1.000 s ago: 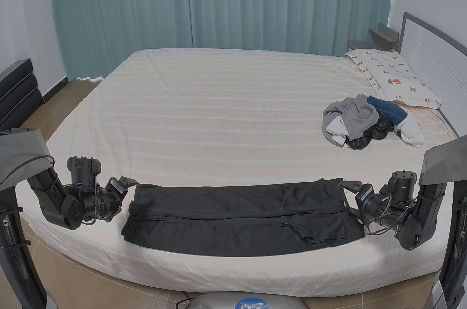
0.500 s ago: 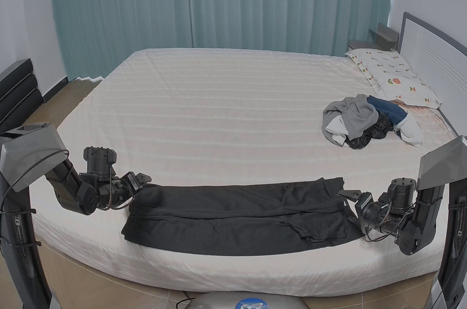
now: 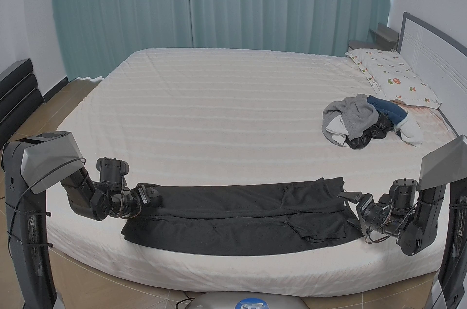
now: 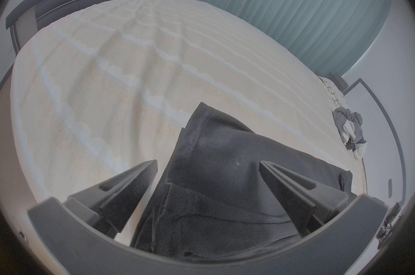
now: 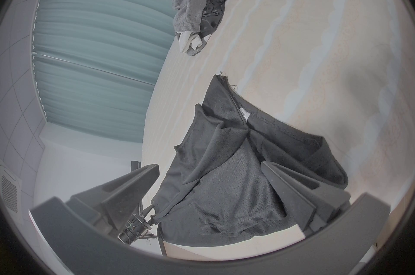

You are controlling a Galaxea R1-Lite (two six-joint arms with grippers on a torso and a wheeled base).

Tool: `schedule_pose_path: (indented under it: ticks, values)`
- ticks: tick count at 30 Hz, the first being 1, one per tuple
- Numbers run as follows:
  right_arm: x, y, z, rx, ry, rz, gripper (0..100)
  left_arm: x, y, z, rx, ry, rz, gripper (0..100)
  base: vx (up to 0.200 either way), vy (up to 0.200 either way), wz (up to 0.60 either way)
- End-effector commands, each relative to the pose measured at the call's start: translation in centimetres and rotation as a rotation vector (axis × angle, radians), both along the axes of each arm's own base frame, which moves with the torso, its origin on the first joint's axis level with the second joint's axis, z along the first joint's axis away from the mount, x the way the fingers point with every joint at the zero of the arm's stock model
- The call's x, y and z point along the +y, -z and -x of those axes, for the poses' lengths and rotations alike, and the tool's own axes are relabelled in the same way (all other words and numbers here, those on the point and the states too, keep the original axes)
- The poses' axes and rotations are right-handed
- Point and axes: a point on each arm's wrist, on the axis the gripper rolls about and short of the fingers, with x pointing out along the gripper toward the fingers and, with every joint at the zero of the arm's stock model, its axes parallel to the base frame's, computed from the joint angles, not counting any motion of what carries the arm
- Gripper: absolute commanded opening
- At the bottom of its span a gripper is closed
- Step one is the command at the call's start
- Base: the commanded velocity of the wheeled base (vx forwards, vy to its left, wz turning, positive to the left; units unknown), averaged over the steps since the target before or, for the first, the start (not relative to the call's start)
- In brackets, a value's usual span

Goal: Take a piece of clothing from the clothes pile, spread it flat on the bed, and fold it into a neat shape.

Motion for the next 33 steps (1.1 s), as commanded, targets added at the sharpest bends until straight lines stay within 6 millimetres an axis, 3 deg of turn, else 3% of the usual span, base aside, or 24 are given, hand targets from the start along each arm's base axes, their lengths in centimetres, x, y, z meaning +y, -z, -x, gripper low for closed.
schedule_pose_path:
  ticks: [1,14,15,26,33]
  values:
    - [0.0,0.0,0.0,0.003,-0.001,0.0,100,-0.3,0.6,0.2,0.018,0.009,-0.003,100,0.0,0.0,0.0]
    - [0.0,0.0,0.0,0.0,-0.001,0.0,100,-0.2,0.7,1.1,-0.027,0.039,-0.025,100,0.0,0.0,0.0]
    - [0.0,0.0,0.0,0.0,-0.001,0.0,100,-0.2,0.7,1.1,-0.026,0.039,-0.025,0,0.0,0.0,0.0]
    - [0.0,0.0,0.0,0.0,-0.001,0.0,100,-0.1,0.8,1.4,-0.014,0.036,-0.013,0,0.0,0.0,0.0]
    - [0.0,0.0,0.1,0.002,-0.002,-0.001,100,0.4,-0.4,1.1,-0.047,0.018,-0.009,0,0.0,0.0,0.0]
